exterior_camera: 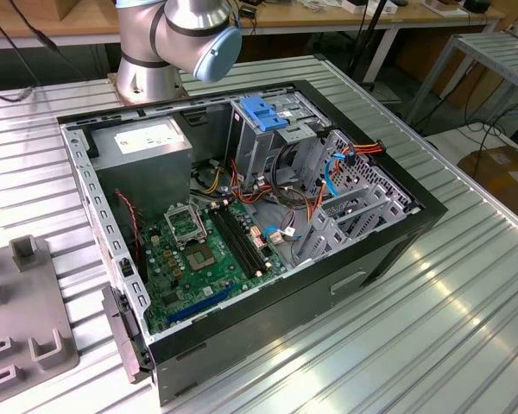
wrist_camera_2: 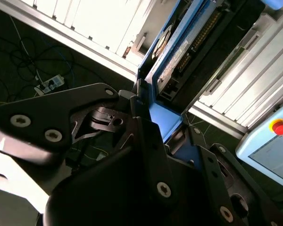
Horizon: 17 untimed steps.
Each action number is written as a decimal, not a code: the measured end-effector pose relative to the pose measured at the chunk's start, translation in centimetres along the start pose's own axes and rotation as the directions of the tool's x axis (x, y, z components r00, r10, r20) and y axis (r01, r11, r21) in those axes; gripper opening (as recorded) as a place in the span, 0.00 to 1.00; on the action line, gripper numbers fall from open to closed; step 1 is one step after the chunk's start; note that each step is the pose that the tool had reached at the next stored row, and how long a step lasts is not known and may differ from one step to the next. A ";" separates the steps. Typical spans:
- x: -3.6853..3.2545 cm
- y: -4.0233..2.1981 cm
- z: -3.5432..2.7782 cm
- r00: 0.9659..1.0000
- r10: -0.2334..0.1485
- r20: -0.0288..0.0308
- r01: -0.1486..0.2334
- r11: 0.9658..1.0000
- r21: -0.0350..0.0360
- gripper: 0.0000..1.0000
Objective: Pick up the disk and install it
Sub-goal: 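Pick up the disk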
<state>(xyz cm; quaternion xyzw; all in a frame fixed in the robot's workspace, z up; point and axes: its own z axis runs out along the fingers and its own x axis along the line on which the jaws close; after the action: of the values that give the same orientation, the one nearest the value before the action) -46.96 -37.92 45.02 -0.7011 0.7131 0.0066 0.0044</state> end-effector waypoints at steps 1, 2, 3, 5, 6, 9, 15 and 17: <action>0.00 0.00 -0.12 1.000 0.000 0.000 0.000 1.000 0.000 0.37; 0.00 0.00 -0.22 1.000 0.000 0.000 0.000 1.000 0.000 0.37; 0.00 0.00 -0.32 1.000 0.000 0.000 0.000 1.000 0.000 0.37; -0.01 0.00 -0.58 1.000 0.000 0.000 0.000 1.000 0.000 0.37; -0.01 0.00 -0.68 1.000 0.000 0.000 0.000 1.000 0.000 0.37; -0.02 0.00 -1.34 1.000 0.000 0.000 0.000 1.000 0.000 0.37; -0.03 0.01 -2.20 1.000 0.000 0.000 0.000 1.000 0.000 0.37; -0.04 0.01 -2.79 1.000 0.000 0.000 0.000 1.000 0.000 0.37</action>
<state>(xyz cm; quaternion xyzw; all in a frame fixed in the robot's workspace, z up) -46.96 -37.92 47.81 -0.7010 0.7131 0.0066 0.0044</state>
